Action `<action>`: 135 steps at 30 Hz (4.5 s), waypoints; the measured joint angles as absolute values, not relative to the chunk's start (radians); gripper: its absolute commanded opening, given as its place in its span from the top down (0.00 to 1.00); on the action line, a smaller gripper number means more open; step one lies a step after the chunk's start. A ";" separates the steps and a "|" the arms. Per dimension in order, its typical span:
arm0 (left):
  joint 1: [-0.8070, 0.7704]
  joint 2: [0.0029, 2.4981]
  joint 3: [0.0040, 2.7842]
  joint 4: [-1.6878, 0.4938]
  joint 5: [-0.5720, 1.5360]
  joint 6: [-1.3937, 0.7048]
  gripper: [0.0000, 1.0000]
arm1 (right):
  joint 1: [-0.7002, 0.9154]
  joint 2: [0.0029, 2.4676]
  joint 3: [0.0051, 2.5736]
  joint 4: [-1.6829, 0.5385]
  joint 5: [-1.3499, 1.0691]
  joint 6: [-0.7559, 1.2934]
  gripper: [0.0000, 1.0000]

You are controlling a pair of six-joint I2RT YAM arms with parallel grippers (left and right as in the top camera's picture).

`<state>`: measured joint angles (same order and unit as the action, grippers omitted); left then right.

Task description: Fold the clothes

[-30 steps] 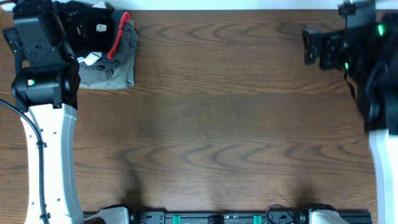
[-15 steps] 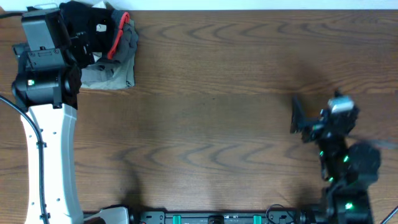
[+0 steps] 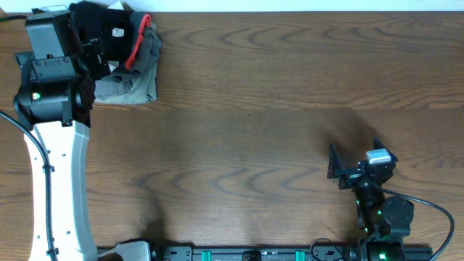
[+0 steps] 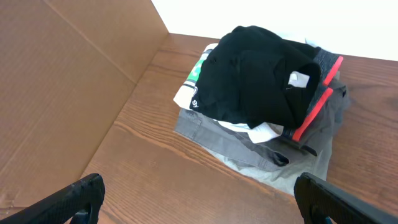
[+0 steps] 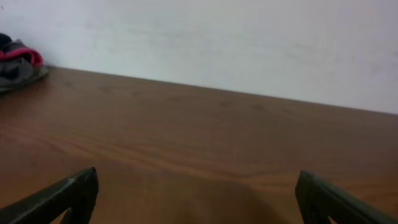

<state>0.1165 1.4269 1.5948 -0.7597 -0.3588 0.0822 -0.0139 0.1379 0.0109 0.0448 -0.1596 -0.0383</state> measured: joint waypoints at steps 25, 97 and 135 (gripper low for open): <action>0.117 1.427 1.595 -0.760 -0.359 0.082 0.02 | -0.014 0.027 0.007 -0.056 -0.156 -0.036 0.01; 0.024 0.012 0.012 -0.019 0.080 0.007 0.02 | -0.014 0.031 0.007 -0.056 -0.156 -0.036 0.01; 0.024 0.012 0.014 -0.022 0.067 0.008 0.02 | -0.014 0.031 0.007 -0.056 -0.156 -0.036 0.01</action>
